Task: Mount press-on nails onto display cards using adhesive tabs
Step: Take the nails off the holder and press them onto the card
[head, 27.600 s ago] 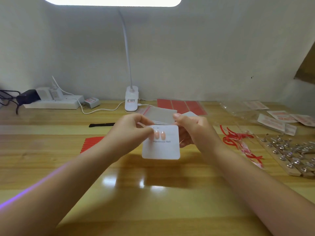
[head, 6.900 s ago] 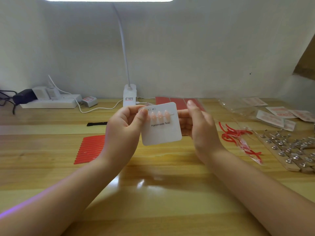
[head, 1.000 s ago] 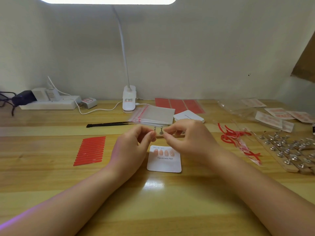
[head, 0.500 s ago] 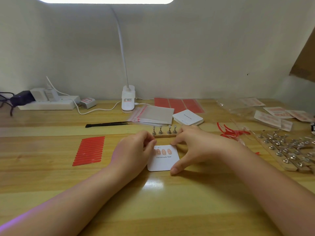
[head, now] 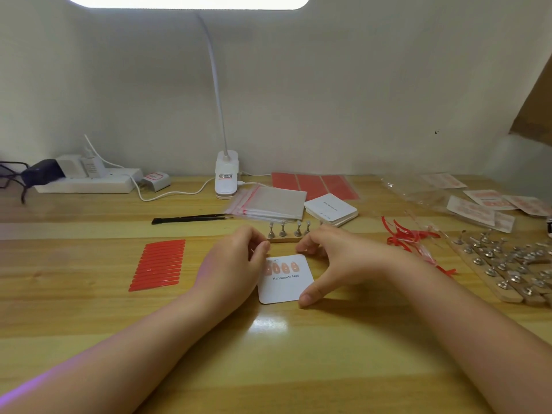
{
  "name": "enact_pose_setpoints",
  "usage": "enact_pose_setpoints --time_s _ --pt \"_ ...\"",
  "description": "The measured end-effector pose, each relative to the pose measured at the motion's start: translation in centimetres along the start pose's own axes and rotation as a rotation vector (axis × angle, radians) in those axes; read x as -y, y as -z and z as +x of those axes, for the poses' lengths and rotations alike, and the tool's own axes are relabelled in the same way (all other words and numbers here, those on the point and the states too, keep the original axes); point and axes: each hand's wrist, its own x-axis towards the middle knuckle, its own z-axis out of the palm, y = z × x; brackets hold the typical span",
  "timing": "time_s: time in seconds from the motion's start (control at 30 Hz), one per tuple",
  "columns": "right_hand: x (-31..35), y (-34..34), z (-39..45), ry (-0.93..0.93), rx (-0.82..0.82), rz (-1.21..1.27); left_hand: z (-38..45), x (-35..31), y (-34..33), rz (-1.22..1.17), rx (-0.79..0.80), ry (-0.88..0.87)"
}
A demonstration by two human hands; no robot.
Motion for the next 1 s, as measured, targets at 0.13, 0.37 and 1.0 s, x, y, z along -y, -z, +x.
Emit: enact_pose_setpoints --time_s 0.13,0.37,1.0 --pt "-0.1 0.0 0.0 -0.024 0.019 0.005 0.0 -0.2 0.0 0.067 0.023 -0.008" --pt "-0.3 -0.6 0.2 0.018 -0.053 0.197 0.3 -0.3 0.4 -0.159 0.035 0.089" --pt "3.6 0.1 -0.8 0.21 -0.29 1.038 1.7 -1.0 3.6 -0.576 -0.257 0.009"
